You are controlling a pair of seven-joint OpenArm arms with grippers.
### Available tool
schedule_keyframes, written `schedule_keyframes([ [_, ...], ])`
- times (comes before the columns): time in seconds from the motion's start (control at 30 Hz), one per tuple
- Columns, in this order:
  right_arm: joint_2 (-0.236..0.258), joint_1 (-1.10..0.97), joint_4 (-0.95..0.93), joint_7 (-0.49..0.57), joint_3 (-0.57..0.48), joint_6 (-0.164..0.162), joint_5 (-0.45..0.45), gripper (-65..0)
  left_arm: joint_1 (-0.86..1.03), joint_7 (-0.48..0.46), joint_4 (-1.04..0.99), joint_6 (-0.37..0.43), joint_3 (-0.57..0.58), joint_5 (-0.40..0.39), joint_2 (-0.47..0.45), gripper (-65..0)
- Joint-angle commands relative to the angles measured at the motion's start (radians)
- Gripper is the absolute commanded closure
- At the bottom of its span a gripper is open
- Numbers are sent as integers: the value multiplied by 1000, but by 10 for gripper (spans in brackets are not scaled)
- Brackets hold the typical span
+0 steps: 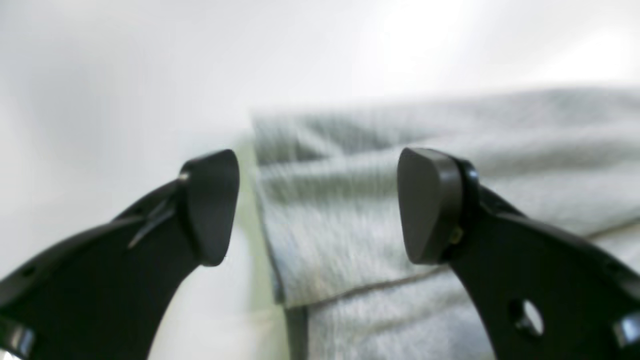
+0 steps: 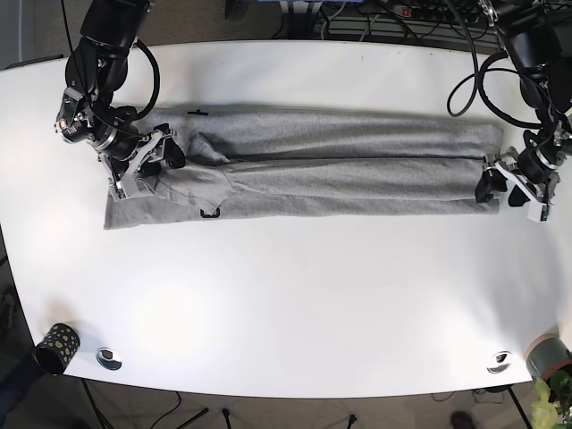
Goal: Fold the T-shirt properly
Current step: 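Hold the folded strip with both grippers and smooth it flat, then move the left gripper along the strip to its middle and pinch it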
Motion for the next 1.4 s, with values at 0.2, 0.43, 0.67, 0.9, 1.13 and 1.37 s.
schedule_keyframes([
  [0.2,-8,10,9,-10,5,-9,-25,-357,36,150,40,-6,-105,-191,-23,-465],
  [0.43,-10,12,9,-10,5,-9,-25,-357,76,168,-18,-6,-158,-189,10,-465],
  [0.67,-11,12,9,-10,5,-9,-22,-357,72,168,-86,-8,-150,-188,13,-465],
  [0.9,-11,12,9,-10,5,-9,-22,-357,70,171,-89,-8,-95,-194,20,-457],
  [1.13,-11,10,9,-10,7,-9,-21,-357,46,171,-89,-8,-73,-188,59,-283],
  [1.37,-13,9,7,-10,7,-9,-21,-357,30,173,-81,-8,-38,-188,59,-142],
])
